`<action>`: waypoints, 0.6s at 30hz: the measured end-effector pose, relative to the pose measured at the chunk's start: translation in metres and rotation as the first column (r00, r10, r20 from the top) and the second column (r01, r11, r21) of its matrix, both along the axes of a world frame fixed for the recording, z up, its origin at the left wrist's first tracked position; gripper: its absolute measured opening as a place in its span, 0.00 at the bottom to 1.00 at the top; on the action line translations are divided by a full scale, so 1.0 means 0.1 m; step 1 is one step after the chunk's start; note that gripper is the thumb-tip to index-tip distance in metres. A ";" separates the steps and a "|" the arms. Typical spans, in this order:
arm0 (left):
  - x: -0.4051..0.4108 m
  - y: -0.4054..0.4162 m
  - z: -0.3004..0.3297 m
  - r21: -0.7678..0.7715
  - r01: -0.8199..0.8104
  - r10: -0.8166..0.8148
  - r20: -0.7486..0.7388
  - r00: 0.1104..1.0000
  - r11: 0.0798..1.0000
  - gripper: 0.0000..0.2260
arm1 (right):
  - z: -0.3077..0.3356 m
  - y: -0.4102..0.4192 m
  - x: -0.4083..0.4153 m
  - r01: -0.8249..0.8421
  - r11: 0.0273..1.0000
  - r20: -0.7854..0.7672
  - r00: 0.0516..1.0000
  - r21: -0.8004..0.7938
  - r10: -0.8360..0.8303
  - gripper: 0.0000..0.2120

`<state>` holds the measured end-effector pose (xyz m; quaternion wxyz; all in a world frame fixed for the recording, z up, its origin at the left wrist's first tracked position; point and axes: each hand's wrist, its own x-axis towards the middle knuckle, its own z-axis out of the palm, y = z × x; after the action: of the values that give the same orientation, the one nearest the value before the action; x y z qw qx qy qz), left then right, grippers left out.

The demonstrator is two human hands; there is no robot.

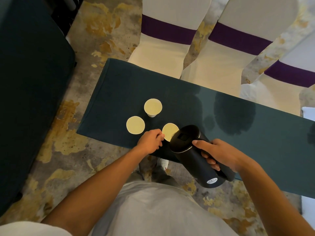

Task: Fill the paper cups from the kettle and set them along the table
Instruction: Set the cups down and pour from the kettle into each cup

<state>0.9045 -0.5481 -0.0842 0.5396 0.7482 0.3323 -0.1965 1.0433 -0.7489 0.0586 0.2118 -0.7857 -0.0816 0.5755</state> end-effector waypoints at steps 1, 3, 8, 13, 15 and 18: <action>0.00 0.00 0.00 -0.001 0.001 -0.001 0.004 1.000 1.000 0.10 | 0.00 0.00 0.00 0.005 1.000 -0.003 1.000 0.001 -0.005 0.29; -0.01 0.00 0.00 0.001 0.001 -0.001 0.011 1.000 1.000 0.10 | 0.01 0.01 -0.01 0.006 1.000 -0.004 1.000 0.002 -0.006 0.29; -0.02 0.00 -0.02 0.000 -0.003 0.003 0.013 1.000 1.000 0.10 | 0.03 0.02 -0.01 0.018 1.000 -0.008 1.000 0.009 -0.018 0.29; -0.02 0.00 -0.02 0.002 -0.007 0.007 0.012 1.000 1.000 0.10 | 0.03 0.02 -0.01 0.025 1.000 -0.008 1.000 0.000 -0.025 0.29; -0.02 0.00 -0.02 0.001 -0.009 0.009 0.009 1.000 1.000 0.10 | 0.03 0.03 -0.01 0.026 1.000 -0.006 1.000 -0.007 -0.026 0.29; -0.02 0.01 -0.02 -0.004 -0.009 0.009 0.009 1.000 1.000 0.10 | 0.03 0.05 -0.02 0.038 0.999 -0.007 0.999 -0.008 -0.038 0.29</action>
<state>0.9022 -0.5476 -0.0861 0.5436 0.7463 0.3330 -0.1914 1.0415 -0.7443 0.0612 0.2197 -0.7860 -0.0637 0.5744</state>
